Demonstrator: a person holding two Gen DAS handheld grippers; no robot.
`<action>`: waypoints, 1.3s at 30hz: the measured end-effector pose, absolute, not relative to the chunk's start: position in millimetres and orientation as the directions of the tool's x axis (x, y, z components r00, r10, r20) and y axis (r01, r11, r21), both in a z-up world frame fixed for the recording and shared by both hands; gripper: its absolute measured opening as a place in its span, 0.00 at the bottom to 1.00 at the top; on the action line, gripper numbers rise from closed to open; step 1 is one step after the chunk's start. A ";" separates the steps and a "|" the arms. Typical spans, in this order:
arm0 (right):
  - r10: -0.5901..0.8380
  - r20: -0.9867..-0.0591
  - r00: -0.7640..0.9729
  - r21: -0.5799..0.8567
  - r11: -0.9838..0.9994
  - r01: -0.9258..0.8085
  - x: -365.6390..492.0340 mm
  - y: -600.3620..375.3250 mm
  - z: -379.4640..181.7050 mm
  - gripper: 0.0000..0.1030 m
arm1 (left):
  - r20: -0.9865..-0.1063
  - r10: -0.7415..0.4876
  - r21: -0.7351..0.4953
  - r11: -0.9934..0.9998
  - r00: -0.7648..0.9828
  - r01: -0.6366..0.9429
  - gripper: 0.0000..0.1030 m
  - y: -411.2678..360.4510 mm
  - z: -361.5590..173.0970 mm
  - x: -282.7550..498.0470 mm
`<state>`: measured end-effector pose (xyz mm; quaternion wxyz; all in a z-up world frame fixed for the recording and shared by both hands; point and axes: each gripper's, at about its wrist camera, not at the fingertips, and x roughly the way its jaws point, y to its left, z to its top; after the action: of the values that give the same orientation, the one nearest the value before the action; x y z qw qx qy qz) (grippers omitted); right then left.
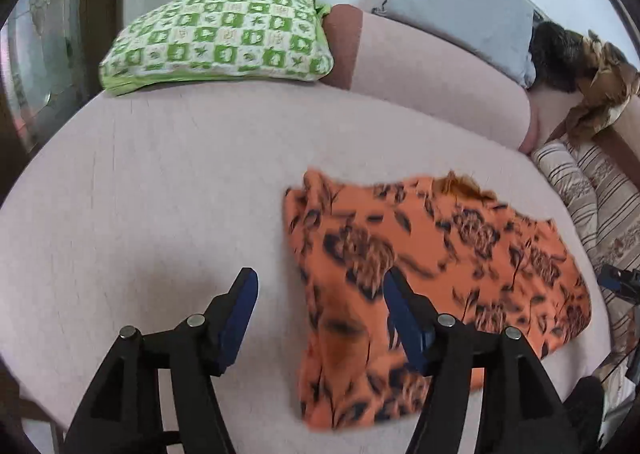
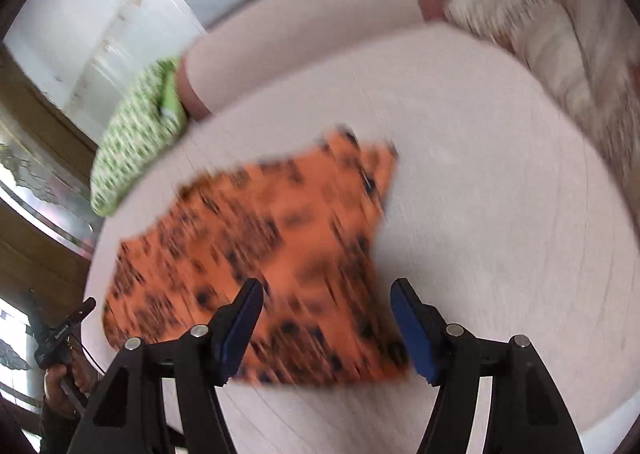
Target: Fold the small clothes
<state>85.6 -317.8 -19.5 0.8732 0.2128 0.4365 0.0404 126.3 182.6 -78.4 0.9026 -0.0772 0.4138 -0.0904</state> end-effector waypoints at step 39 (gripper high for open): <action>0.040 -0.823 0.567 0.125 0.986 0.112 199.6 -289.4 -45.4 0.77 | -0.720 -0.082 0.014 0.991 0.689 0.132 0.60 154.3 -87.8 197.8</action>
<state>199.6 -289.4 -45.4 0.8813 0.0819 0.4650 -0.0204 197.8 154.3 -87.8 0.9185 0.0323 0.3897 -0.0582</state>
